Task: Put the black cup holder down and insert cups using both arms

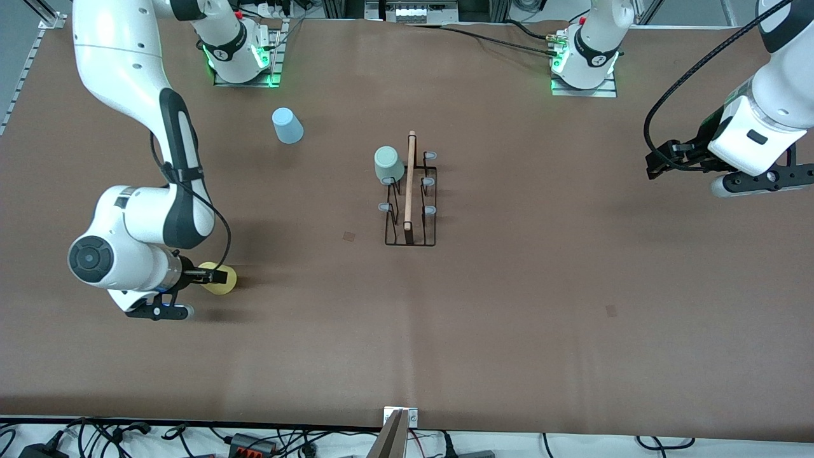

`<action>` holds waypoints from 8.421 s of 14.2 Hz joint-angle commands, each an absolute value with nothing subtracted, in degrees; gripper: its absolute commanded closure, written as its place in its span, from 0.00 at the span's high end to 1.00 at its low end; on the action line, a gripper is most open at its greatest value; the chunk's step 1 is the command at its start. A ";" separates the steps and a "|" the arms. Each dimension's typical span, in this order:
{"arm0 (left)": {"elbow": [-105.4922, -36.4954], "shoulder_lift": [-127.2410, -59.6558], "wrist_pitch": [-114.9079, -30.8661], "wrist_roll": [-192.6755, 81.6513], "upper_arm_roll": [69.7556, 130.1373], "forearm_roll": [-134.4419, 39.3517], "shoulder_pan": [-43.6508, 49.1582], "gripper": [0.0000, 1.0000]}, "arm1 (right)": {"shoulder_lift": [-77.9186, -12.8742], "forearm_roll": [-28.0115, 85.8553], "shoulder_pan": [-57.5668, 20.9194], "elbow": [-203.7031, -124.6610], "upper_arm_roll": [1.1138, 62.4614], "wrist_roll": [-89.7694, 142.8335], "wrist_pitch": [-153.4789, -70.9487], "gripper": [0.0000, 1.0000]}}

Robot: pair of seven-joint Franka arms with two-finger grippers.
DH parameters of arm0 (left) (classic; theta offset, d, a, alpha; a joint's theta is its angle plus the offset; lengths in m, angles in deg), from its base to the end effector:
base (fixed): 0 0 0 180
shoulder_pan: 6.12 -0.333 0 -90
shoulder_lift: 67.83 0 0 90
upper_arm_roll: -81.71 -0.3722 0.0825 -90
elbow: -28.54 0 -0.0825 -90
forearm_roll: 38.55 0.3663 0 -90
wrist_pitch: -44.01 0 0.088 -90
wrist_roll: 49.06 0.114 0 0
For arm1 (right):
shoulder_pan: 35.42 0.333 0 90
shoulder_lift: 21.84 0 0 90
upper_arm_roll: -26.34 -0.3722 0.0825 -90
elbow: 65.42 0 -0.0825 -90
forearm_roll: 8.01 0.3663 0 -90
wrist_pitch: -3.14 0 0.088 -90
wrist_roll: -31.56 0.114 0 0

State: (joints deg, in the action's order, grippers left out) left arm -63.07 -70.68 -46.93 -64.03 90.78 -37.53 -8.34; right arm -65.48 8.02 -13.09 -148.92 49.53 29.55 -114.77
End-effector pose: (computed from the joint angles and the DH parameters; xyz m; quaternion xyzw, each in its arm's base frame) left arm 0.5497 -0.0615 0.6356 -0.9970 -0.0703 0.0289 0.0106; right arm 0.7271 0.0707 0.2928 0.9985 -0.0180 -0.0480 0.0189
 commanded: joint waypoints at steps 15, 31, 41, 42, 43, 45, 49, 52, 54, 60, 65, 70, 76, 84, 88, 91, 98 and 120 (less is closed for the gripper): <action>-62.34 -70.46 -45.99 -64.44 90.67 -37.06 -8.58 1.00 | -67.02 10.09 -13.89 -149.10 48.93 26.30 -113.40 0.54; -62.34 -70.46 -45.90 -64.53 90.67 -37.06 -8.58 1.00 | -64.38 14.22 -0.99 -127.65 44.44 46.30 -90.19 0.30; -62.34 -70.46 -45.90 -64.53 90.67 -37.06 -8.58 1.00 | -64.65 16.51 8.44 -127.56 43.04 59.94 -92.83 0.30; -62.34 -70.46 -45.81 -64.53 90.67 -37.06 -8.58 1.00 | -64.73 16.51 8.44 -127.65 42.25 60.56 -93.70 0.30; -62.34 -70.46 -45.81 -64.53 90.67 -37.06 -8.58 1.00 | -65.08 16.51 8.44 -127.65 41.64 60.83 -94.41 0.31; -62.34 -70.46 -45.81 -64.44 90.67 -37.06 -8.58 1.00 | -65.61 16.51 8.44 -127.83 40.67 61.01 -95.64 0.31; -62.42 -70.46 -45.81 -64.44 90.67 -37.06 -8.58 1.00 | -66.67 16.42 8.87 -128.09 40.58 60.75 -95.65 0.31; -62.34 -70.46 -45.81 -64.44 90.67 -37.06 -8.58 1.00 | -67.46 16.42 9.22 -128.18 40.58 60.66 -95.56 0.31; -62.34 -70.46 -45.81 -64.44 90.67 -37.06 -8.58 1.00 | -68.16 16.25 9.40 -128.18 40.58 60.74 -95.56 0.31; -62.42 -70.46 -45.72 -64.53 90.67 -37.06 -8.58 1.00 | -70.01 15.98 10.37 -128.18 40.58 60.92 -95.56 0.31; -62.42 -70.46 -45.72 -64.44 90.67 -37.06 -8.58 1.00 | -69.75 15.72 10.81 -128.18 40.84 61.45 -94.77 1.00; -62.34 -70.46 -45.72 -64.44 90.67 -37.06 -8.58 1.00 | -66.25 15.80 10.11 -127.74 44.08 61.62 -91.70 1.00; -62.34 -70.46 -45.72 -64.44 90.67 -37.06 -8.58 1.00 | -60.43 15.63 9.84 -127.74 56.72 59.25 -90.02 1.00; -62.34 -70.46 -45.72 -64.44 90.67 -37.06 -8.58 1.00 | -59.03 16.42 8.27 -128.00 68.09 46.68 -86.15 1.00; -62.34 -70.46 -45.72 -64.44 90.67 -37.06 -8.58 1.00 | -53.76 12.23 -5.24 -129.85 55.56 47.03 -86.94 1.00; -62.34 -70.46 -45.72 -64.44 90.67 -37.06 -8.58 1.00 | -49.02 0.11 -17.09 -130.37 40.72 47.03 -87.21 1.00; -62.34 -70.46 -45.72 -64.44 90.67 -37.06 -8.58 1.00 | -38.46 -3.35 -38.30 -143.64 28.11 32.64 -93.89 1.00; -62.34 -70.46 -45.72 -64.44 90.67 -37.06 -8.58 1.00 | -20.26 -8.89 -40.26 -166.15 26.34 30.16 -96.27 1.00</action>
State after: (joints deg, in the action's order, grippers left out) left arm -63.06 -70.67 -46.78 -64.21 90.64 -37.53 -8.59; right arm -21.22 -8.28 -39.73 -165.54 27.00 30.89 -97.47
